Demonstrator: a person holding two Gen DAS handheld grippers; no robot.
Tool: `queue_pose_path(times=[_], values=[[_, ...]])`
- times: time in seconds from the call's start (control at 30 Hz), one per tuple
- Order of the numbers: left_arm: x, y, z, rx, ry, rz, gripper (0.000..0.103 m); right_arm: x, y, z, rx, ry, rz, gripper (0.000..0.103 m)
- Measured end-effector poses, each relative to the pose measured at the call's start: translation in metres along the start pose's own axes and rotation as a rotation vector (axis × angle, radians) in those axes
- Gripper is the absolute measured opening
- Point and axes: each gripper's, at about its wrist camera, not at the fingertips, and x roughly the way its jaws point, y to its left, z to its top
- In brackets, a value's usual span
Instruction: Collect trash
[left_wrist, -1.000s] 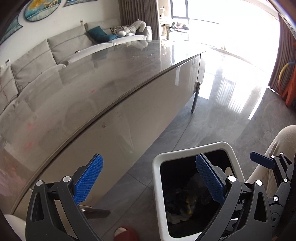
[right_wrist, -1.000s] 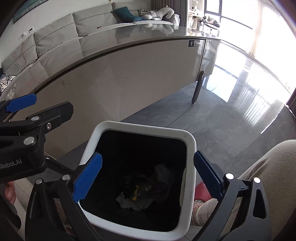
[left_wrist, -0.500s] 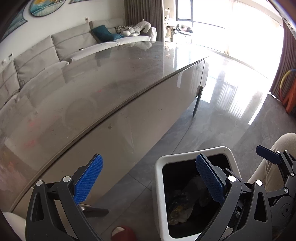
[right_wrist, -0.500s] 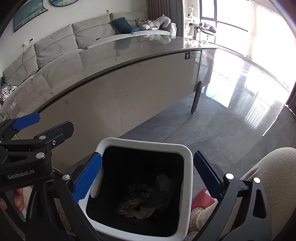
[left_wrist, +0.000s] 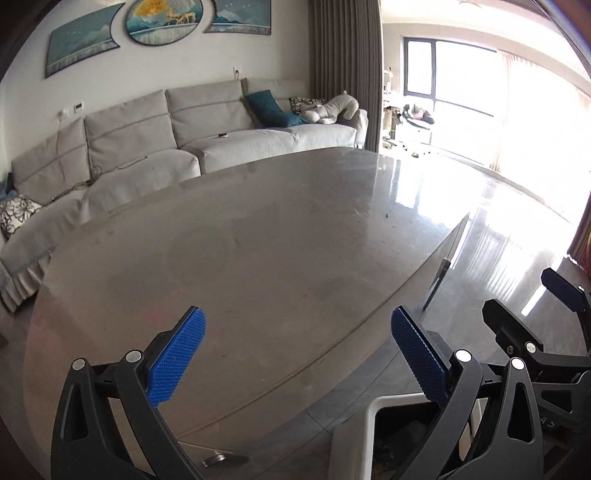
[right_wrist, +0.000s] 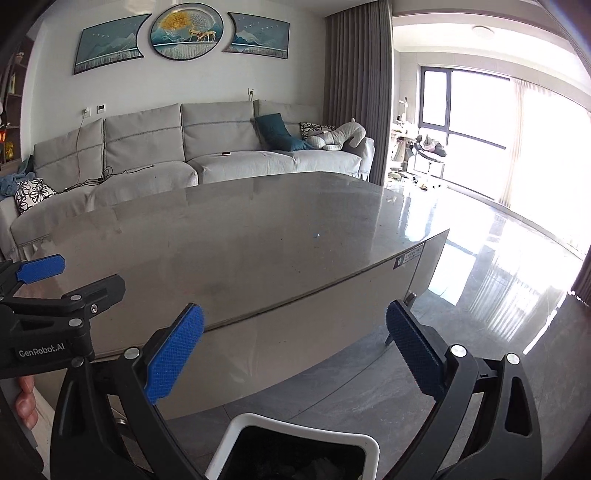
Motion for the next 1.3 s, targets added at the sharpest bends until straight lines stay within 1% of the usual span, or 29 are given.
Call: queue_pose_path(times=[0.1, 0.2, 0.3, 0.5, 0.63, 0.8, 1.03, 1.3], values=[[-0.006, 0.019, 0.011, -0.024, -0.021, 0.032, 0.099, 0.002, 0.006, 0.02, 0.018, -0.071, 0.013, 0.098], [-0.008, 0.039, 0.017, -0.053, -0.022, 0.071, 0.099, 0.005, 0.015, 0.039, 0.043, -0.12, 0.035, 0.098], [-0.006, 0.054, 0.023, -0.078, -0.019, 0.119, 0.099, 0.013, 0.026, 0.056, 0.037, -0.129, 0.079, 0.098], [-0.001, 0.074, 0.033, -0.104, -0.018, 0.152, 0.099, 0.021, 0.055, 0.079, -0.024, -0.142, 0.11, 0.098], [0.0, 0.074, 0.031, -0.099, -0.014, 0.165, 0.099, 0.024, 0.064, 0.083, -0.04, -0.139, 0.131, 0.098], [0.001, 0.074, 0.029, -0.106, -0.012, 0.175, 0.099, 0.024, 0.07, 0.082, -0.048, -0.128, 0.138, 0.098], [0.001, 0.073, 0.029, -0.107, -0.023, 0.172, 0.099, 0.021, 0.064, 0.077, -0.047, -0.119, 0.134, 0.098], [-0.001, 0.073, 0.03, -0.101, -0.033, 0.17, 0.099, 0.019, 0.066, 0.078, -0.042, -0.126, 0.129, 0.098]])
